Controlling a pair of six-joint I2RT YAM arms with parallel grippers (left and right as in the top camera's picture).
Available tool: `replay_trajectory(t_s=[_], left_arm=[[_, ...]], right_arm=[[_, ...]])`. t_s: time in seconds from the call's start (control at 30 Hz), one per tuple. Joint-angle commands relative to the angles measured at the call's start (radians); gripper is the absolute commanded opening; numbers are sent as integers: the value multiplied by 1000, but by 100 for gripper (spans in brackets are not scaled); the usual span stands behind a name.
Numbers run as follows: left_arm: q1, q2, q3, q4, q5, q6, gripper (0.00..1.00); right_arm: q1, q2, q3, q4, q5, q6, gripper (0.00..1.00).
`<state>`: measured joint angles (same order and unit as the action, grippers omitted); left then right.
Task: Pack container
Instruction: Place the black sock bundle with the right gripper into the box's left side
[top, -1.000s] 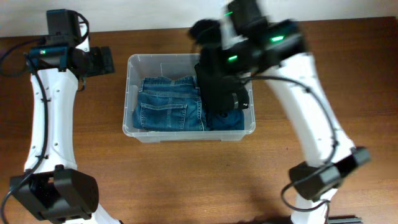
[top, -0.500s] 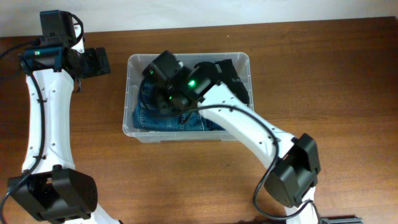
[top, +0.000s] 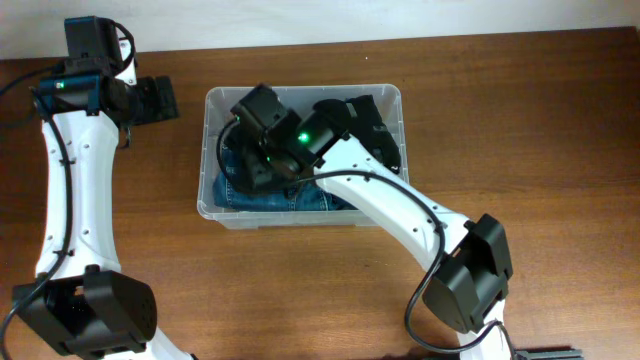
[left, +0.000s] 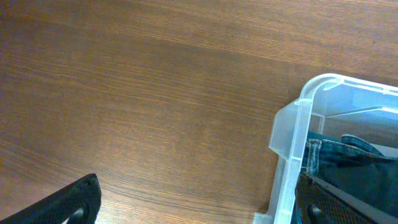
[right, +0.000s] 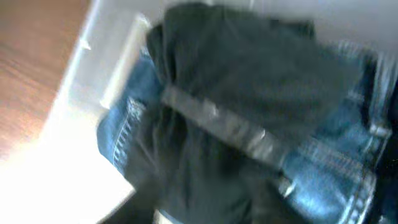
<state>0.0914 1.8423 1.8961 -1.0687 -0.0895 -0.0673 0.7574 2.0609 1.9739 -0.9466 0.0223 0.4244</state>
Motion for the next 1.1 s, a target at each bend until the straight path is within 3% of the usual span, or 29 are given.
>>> replay_trajectory(t_s=[0.0, 0.07, 0.37, 0.57, 0.7, 0.87, 0.9, 0.93, 1.07], left_arm=[[3, 7, -1, -2, 15, 15, 99], [3, 7, -1, -2, 15, 15, 99], [3, 7, -1, -2, 14, 16, 99], [6, 7, -1, 16, 13, 16, 99], [51, 7, 10, 22, -86, 16, 100], [124, 7, 10, 21, -106, 16, 99], [140, 7, 10, 20, -106, 16, 100], [152, 7, 10, 16, -106, 16, 99], [167, 7, 10, 17, -60, 16, 99]], right_arm=[[-12, 10, 23, 40, 16, -77, 9], [-13, 34, 23, 55, 16, -77, 5], [-14, 218, 23, 45, 13, -77, 5], [-88, 137, 95, -26, 16, -107, 14], [-197, 56, 303, -191, 16, -171, 56], [-361, 16, 497, -380, 17, -219, 75], [-401, 11, 528, -422, 17, -219, 93], [-449, 8, 558, -470, 17, -219, 98], [-632, 8, 640, -641, 16, -219, 99]])
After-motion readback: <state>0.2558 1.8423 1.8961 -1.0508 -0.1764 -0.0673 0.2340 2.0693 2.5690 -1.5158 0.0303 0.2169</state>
